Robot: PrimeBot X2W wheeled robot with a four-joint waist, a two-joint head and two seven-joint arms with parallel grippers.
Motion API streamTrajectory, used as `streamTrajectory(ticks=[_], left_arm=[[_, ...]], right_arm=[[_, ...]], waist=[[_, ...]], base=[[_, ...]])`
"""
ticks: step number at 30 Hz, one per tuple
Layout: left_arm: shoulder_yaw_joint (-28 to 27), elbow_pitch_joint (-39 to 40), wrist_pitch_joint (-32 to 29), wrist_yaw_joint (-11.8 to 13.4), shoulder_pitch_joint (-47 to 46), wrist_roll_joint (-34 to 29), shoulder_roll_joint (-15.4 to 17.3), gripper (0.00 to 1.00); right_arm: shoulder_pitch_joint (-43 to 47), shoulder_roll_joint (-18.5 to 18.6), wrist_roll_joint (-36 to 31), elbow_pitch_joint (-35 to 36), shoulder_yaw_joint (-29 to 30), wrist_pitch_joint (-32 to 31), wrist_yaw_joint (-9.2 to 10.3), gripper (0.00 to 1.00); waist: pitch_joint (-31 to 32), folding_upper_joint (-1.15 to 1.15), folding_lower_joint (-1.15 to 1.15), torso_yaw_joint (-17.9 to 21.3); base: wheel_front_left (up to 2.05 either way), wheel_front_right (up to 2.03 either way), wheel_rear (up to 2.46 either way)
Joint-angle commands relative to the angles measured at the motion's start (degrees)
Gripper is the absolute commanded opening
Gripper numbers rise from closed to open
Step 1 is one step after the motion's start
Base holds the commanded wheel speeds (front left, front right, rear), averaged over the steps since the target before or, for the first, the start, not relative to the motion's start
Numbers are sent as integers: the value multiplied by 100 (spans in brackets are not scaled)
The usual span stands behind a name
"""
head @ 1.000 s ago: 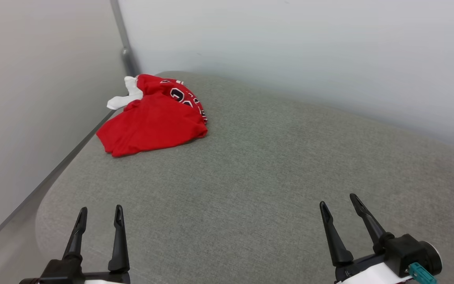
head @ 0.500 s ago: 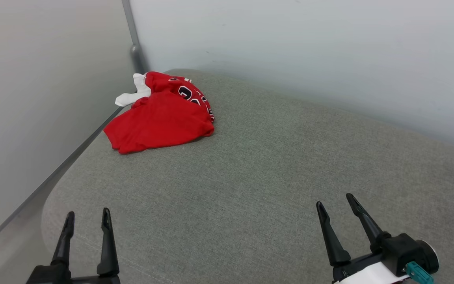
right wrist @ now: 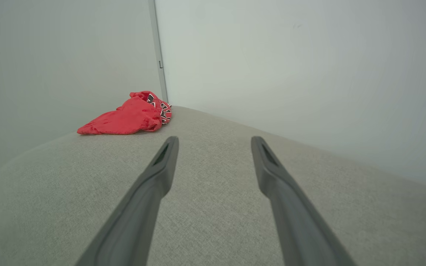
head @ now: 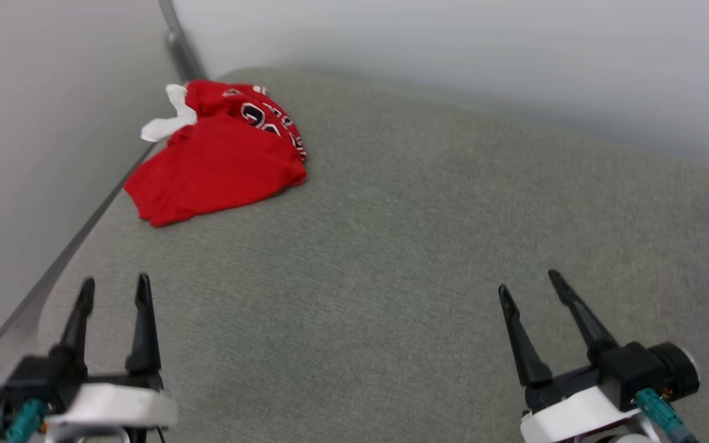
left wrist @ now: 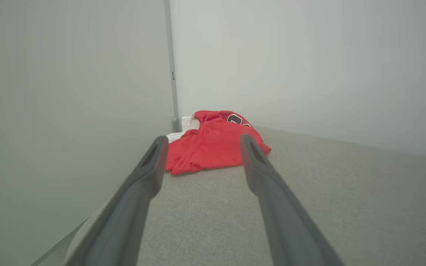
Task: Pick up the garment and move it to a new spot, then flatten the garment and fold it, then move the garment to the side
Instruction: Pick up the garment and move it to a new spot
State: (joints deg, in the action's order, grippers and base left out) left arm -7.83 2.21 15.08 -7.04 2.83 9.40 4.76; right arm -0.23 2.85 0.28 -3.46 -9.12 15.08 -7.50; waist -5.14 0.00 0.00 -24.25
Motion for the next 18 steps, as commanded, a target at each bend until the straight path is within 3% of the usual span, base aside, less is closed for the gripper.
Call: streamTrajectory(ticks=[1, 4, 8, 14, 18], left_arm=[[40, -114, 14, -26, -268, 74, 110, 100], [285, -539, 14, -38, -870, 375, 570, 100], [799, -1208, -56, -38, -1786, 958, 1486, 100], [1795, -1830, -1122, -33, -3431, 2362, 2905, 100], [2264, -2286, -2311, -34, -4478, 3606, 3660, 100]], right_arm=[[-126, 6, -76, 60, 39, 14, 2, 100], [-278, 7, -295, 191, 75, 14, 2, 100], [-484, 8, -583, 423, 102, 14, 2, 100], [-746, 7, -969, 732, 228, 14, 2, 100], [-856, 8, -1211, 910, 336, 14, 2, 100]], waist=[[-418, 0, 0, 242], [-841, 0, 0, 380], [-1410, 0, 0, 585], [-2197, 0, 0, 858], [-2598, 0, 0, 1068]], base=[[0, 0, 0], [0, 0, 0], [0, 0, 0], [0, 0, 0], [0, 0, 0]])
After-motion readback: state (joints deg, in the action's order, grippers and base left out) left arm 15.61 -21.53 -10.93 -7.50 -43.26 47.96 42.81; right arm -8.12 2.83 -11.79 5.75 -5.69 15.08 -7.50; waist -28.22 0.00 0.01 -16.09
